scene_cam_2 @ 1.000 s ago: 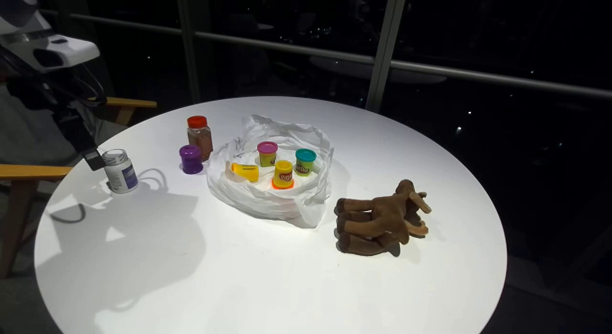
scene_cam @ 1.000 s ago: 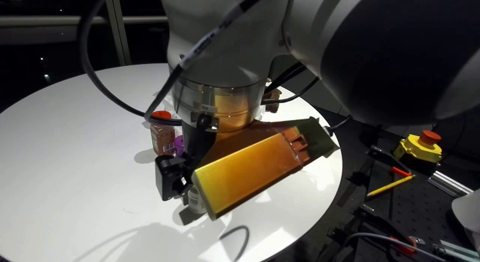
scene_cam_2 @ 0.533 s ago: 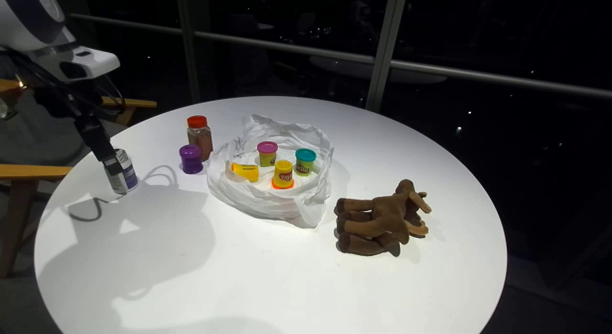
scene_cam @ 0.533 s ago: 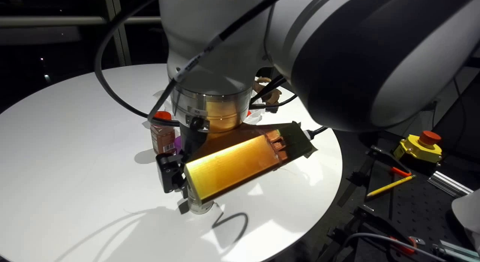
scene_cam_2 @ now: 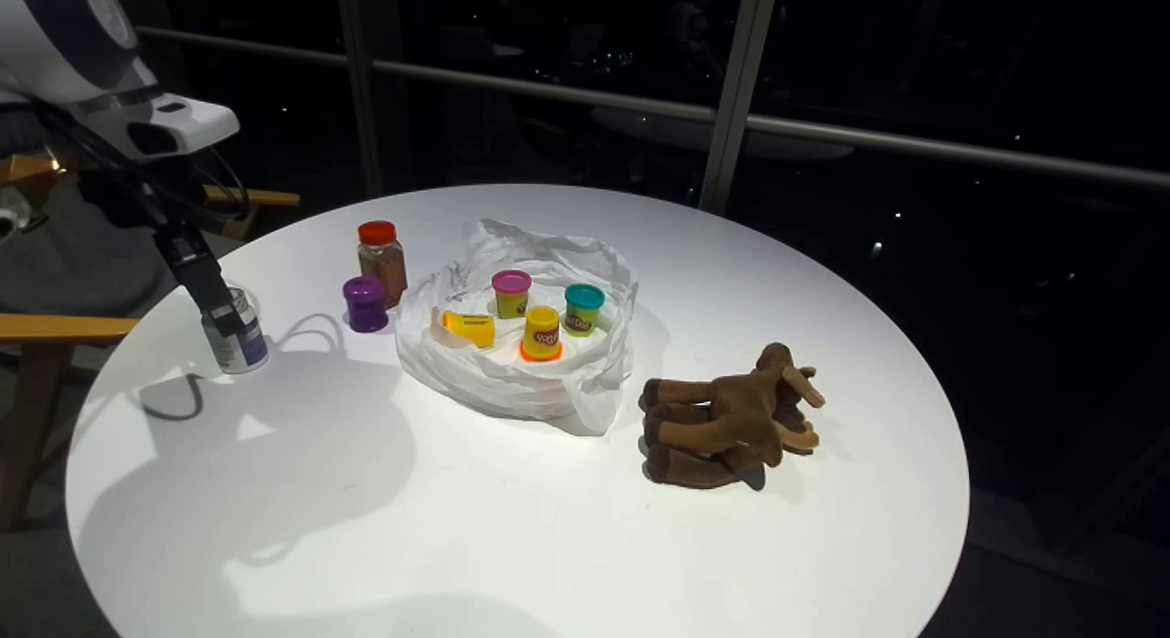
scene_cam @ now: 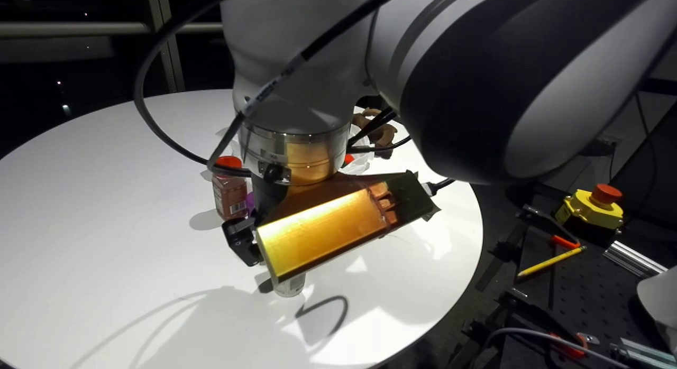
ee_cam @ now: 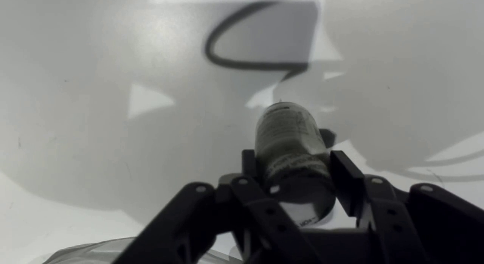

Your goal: Pick up the objects from the table and put them on the plastic

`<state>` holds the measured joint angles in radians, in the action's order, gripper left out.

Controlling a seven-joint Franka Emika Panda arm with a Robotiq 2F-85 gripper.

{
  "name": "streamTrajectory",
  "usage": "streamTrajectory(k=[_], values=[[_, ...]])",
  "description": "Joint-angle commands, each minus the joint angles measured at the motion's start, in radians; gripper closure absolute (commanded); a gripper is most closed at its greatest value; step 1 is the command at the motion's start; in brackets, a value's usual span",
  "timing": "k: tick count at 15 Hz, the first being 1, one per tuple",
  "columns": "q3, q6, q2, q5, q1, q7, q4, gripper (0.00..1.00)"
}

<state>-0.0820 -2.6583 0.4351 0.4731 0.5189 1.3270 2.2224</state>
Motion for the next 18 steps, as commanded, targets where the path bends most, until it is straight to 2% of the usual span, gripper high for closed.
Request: streamTrajectory(k=[1, 5, 8, 14, 18], values=[[0.020, 0.038, -0.061, -0.007, 0.008, -0.007, 0.007, 0.79], [0.075, 0.134, -0.163, 0.053, -0.006, 0.031, -0.022, 0.79], [0.089, 0.183, -0.192, 0.102, -0.063, 0.037, -0.072, 0.79], [0.110, 0.156, -0.103, 0.128, -0.195, 0.035, -0.169, 0.79], [0.124, 0.108, -0.039, 0.061, -0.264, -0.003, -0.202, 0.79]])
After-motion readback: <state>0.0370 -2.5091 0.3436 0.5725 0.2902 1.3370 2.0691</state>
